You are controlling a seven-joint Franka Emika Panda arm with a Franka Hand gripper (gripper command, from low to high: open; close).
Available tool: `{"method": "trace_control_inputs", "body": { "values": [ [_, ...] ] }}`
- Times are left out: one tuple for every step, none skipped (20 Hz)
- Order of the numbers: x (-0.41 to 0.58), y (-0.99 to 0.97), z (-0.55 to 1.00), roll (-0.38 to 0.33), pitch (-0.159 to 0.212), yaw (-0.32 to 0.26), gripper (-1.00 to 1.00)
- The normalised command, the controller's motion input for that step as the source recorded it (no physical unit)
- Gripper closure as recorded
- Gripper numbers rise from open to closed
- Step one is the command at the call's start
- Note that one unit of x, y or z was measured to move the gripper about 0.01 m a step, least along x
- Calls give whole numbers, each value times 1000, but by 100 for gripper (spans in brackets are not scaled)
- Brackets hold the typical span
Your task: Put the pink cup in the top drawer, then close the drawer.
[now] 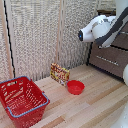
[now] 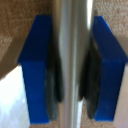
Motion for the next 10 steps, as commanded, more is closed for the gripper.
{"method": "trace_control_inputs", "body": {
  "values": [
    [17,171,31,19,0,-15,-100],
    [97,197,26,28,0,-31,-100],
    [86,220,40,30,0,-31,-100],
    [260,354,0,12,15,-59,-100],
    [266,349,0,2,0,-97,-100],
    [266,400,-57,3,0,-131,-100],
    [317,526,-157,0,17,-146,-100],
    [274,611,-171,0,31,-149,-100],
    [249,629,-171,0,44,-147,-100],
    [220,634,-151,-10,40,-142,-100]
  ]
}}
